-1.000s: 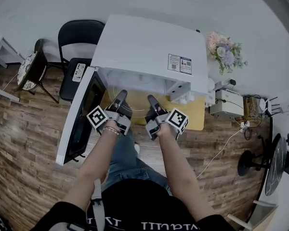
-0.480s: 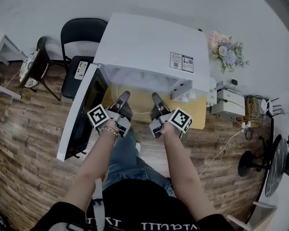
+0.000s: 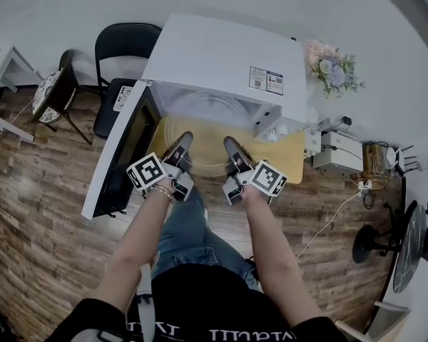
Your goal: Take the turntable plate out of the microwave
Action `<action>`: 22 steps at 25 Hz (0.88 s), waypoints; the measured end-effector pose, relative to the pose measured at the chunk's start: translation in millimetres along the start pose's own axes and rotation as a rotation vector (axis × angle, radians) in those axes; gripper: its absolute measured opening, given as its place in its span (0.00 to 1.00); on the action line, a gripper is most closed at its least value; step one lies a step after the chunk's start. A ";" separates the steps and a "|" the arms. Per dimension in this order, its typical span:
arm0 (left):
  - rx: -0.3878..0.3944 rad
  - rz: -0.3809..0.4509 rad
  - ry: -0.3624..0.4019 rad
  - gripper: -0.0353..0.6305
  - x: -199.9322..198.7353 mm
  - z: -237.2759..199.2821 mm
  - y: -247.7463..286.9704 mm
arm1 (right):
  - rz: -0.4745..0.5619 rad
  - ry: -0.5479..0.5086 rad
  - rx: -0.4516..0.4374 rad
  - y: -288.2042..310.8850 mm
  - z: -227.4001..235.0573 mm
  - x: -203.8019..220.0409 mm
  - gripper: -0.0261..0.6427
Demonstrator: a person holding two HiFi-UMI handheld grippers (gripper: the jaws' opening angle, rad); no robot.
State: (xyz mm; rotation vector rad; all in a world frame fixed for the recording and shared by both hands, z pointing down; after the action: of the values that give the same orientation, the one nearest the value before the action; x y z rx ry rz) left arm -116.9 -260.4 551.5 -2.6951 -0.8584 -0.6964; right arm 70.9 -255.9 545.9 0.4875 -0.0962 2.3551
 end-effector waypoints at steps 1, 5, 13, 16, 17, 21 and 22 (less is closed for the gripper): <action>-0.005 -0.008 0.025 0.14 1.5 1.2 -1.8 | -0.011 -0.023 -0.009 -1.2 -1.7 0.9 0.18; -0.015 -0.052 0.125 0.17 1.7 7.9 -6.5 | -0.045 -0.078 -0.021 -2.6 -8.8 2.6 0.19; -0.003 -0.089 0.258 0.19 -0.5 21.4 -4.8 | -0.009 -0.110 -0.019 -10.9 -12.2 0.9 0.21; -0.011 -0.106 0.276 0.20 1.4 22.5 -6.5 | 0.002 -0.118 0.002 -15.9 -9.0 1.8 0.21; -0.011 -0.111 0.280 0.20 2.0 23.5 -7.5 | 0.004 -0.121 0.004 -17.1 -10.6 2.9 0.21; -0.008 -0.126 0.285 0.20 3.2 27.4 -15.7 | 0.012 -0.146 0.010 -22.0 -20.1 10.7 0.22; -0.005 -0.130 0.285 0.20 3.2 28.8 -18.3 | 0.015 -0.153 0.014 -23.9 -22.2 13.0 0.22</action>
State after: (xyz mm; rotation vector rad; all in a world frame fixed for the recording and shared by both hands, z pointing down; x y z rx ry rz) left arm -114.7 -234.1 529.6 -2.4769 -0.9611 -1.0804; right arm 71.2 -225.4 528.6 0.6753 -0.1546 2.3318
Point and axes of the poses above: the fingertips, and each gripper's own axes: y forward along the fingers, z to its right, x out of its underside, the point moved 5 cm from there along -y, backward along the fingers, and after that the axes turned 9 degrees about y, right-handed, at the moved point
